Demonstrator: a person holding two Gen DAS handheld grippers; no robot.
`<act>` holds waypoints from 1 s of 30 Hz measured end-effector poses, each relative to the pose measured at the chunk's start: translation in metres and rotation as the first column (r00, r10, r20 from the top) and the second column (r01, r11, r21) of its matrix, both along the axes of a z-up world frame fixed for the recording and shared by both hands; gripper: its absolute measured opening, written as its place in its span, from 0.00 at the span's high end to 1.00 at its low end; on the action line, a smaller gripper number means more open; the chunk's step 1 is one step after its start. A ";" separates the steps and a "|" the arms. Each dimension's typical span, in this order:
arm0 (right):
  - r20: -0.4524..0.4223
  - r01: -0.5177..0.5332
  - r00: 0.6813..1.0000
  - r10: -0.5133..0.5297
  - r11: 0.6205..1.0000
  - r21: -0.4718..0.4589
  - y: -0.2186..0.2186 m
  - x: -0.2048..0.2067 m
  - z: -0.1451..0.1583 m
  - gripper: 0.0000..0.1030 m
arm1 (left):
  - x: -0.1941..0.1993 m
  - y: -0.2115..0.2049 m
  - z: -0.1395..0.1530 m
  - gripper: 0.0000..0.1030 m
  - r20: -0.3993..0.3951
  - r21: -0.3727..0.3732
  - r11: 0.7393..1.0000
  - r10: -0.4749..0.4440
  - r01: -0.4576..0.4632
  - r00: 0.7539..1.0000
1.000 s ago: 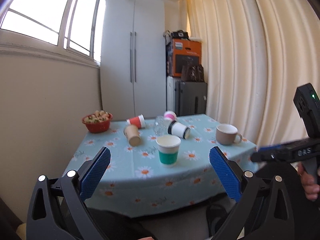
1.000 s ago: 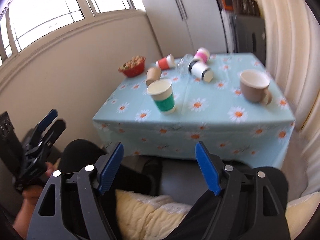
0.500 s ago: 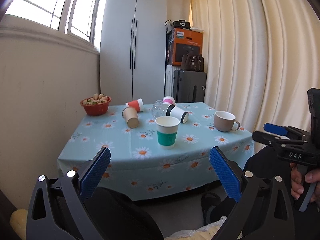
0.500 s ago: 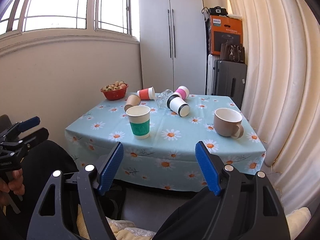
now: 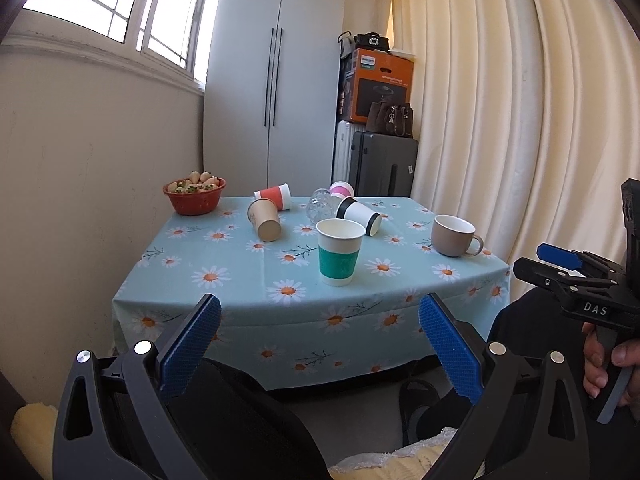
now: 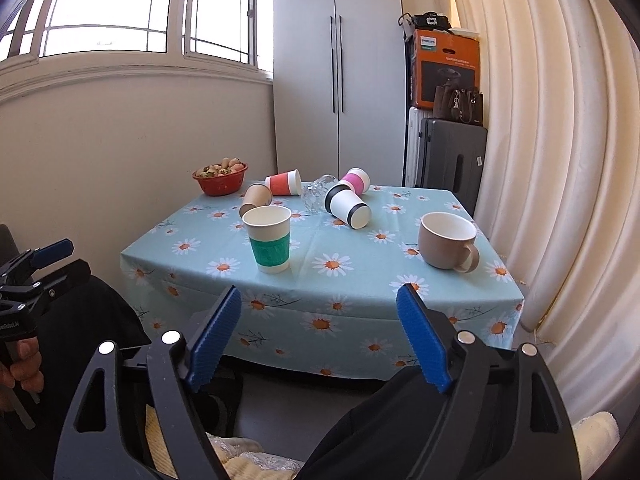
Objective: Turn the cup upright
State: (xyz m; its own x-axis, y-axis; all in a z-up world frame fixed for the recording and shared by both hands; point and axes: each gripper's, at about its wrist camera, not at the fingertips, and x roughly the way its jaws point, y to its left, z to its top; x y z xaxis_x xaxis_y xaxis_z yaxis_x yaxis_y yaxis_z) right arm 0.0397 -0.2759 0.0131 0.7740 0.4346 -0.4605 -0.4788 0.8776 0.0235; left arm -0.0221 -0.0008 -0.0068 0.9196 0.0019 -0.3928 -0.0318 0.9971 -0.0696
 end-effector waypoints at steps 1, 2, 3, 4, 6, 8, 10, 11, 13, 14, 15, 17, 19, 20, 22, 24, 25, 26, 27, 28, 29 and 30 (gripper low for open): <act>0.001 0.002 1.000 -0.002 1.000 0.000 0.000 0.000 0.000 0.23 | 0.001 0.000 -0.001 0.06 -0.004 0.002 1.000 0.000 0.000 1.000; 0.001 0.003 1.000 -0.003 1.000 0.002 -0.001 0.000 0.000 0.23 | 0.001 -0.002 -0.001 0.06 -0.005 0.006 1.000 0.001 -0.001 1.000; 0.000 0.002 1.000 -0.002 1.000 0.001 -0.001 0.000 0.000 0.23 | 0.001 -0.003 -0.001 0.06 -0.006 0.012 1.000 -0.004 0.004 1.000; 0.000 0.002 1.000 -0.002 1.000 0.000 -0.001 0.000 0.000 0.23 | 0.002 -0.005 -0.002 0.06 -0.006 0.015 1.000 -0.006 0.006 1.000; 0.001 0.002 1.000 -0.002 1.000 0.000 -0.001 0.000 0.000 0.23 | 0.002 -0.007 -0.002 0.06 -0.013 0.026 1.000 -0.006 0.006 1.000; 0.002 0.003 1.000 -0.003 1.000 -0.001 -0.001 0.000 0.000 0.23 | 0.003 -0.008 -0.003 0.06 -0.016 0.033 0.999 -0.008 0.008 1.000; 0.002 0.003 1.000 -0.003 1.000 -0.002 -0.001 0.000 0.000 0.23 | 0.003 -0.009 -0.004 0.06 -0.017 0.040 0.999 -0.007 0.008 1.000; 0.003 0.004 1.000 -0.004 1.000 -0.003 -0.001 0.000 0.000 0.23 | 0.003 -0.009 -0.004 0.06 -0.018 0.041 0.999 -0.007 0.008 1.000; 0.002 0.005 1.000 -0.005 1.000 -0.002 -0.001 0.000 0.000 0.23 | 0.004 -0.009 -0.004 0.06 -0.019 0.039 0.999 -0.005 0.006 1.000; 0.003 0.007 1.000 -0.007 1.000 -0.002 -0.002 -0.001 0.000 0.22 | 0.003 -0.009 -0.004 0.06 -0.019 0.038 0.999 -0.004 0.004 1.000; 0.003 0.006 1.000 -0.006 1.000 -0.002 -0.001 -0.001 0.000 0.21 | 0.003 -0.009 -0.004 0.06 -0.018 0.035 0.999 -0.002 0.002 1.000; 0.006 0.007 1.000 -0.007 1.000 -0.002 -0.002 -0.001 0.000 0.19 | 0.003 -0.008 -0.004 0.06 -0.016 0.030 1.000 0.000 0.001 1.000; 0.007 0.009 1.000 -0.009 1.000 -0.003 -0.003 -0.001 0.000 0.19 | 0.002 -0.007 -0.004 0.06 -0.015 0.023 1.000 0.003 -0.002 1.000; 0.006 0.009 1.000 -0.009 1.000 -0.003 -0.003 -0.001 0.000 0.19 | 0.002 -0.006 -0.004 0.06 -0.015 0.022 1.000 0.003 -0.003 1.000; 0.006 0.009 1.000 -0.009 1.000 -0.003 -0.002 0.000 0.000 0.19 | 0.002 -0.006 -0.004 0.06 -0.016 0.022 1.000 0.003 -0.002 1.000; 0.007 0.010 1.000 -0.010 1.000 -0.003 -0.002 0.000 0.000 0.19 | 0.002 -0.006 -0.004 0.06 -0.015 0.022 1.000 0.003 -0.003 1.000; 0.007 0.009 1.000 -0.009 1.000 -0.003 -0.002 0.000 0.000 0.19 | 0.002 -0.006 -0.004 0.06 -0.014 0.021 1.000 0.003 -0.003 1.000; 0.006 0.010 1.000 -0.010 1.000 -0.004 -0.002 0.000 0.000 0.18 | 0.002 -0.006 -0.004 0.06 -0.015 0.021 1.000 0.004 -0.003 1.000; 0.007 0.012 1.000 -0.012 1.000 -0.004 -0.002 -0.001 0.000 0.15 | 0.002 -0.006 -0.004 0.06 -0.015 0.022 1.000 0.003 -0.003 1.000; 0.009 0.012 1.000 -0.012 1.000 -0.004 -0.003 -0.001 0.000 0.15 | 0.002 -0.006 -0.004 0.06 -0.015 0.023 1.000 0.003 -0.003 1.000; 0.010 0.012 1.000 -0.012 1.000 -0.003 -0.003 -0.001 0.000 0.15 | 0.002 -0.006 -0.004 0.06 -0.015 0.022 1.000 0.004 -0.004 1.000; 0.010 0.012 1.000 -0.012 1.000 -0.002 -0.003 -0.001 0.000 0.14 | 0.002 -0.005 -0.004 0.06 -0.015 0.021 1.000 0.005 -0.005 1.000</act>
State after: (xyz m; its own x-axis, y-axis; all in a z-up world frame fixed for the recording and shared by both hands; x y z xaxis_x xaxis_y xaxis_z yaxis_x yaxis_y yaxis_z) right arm 0.0388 -0.2784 0.0134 0.7841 0.4237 -0.4535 -0.4680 0.8836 0.0163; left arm -0.0201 -0.0063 -0.0113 0.9135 0.0149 -0.4066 -0.0376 0.9981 -0.0481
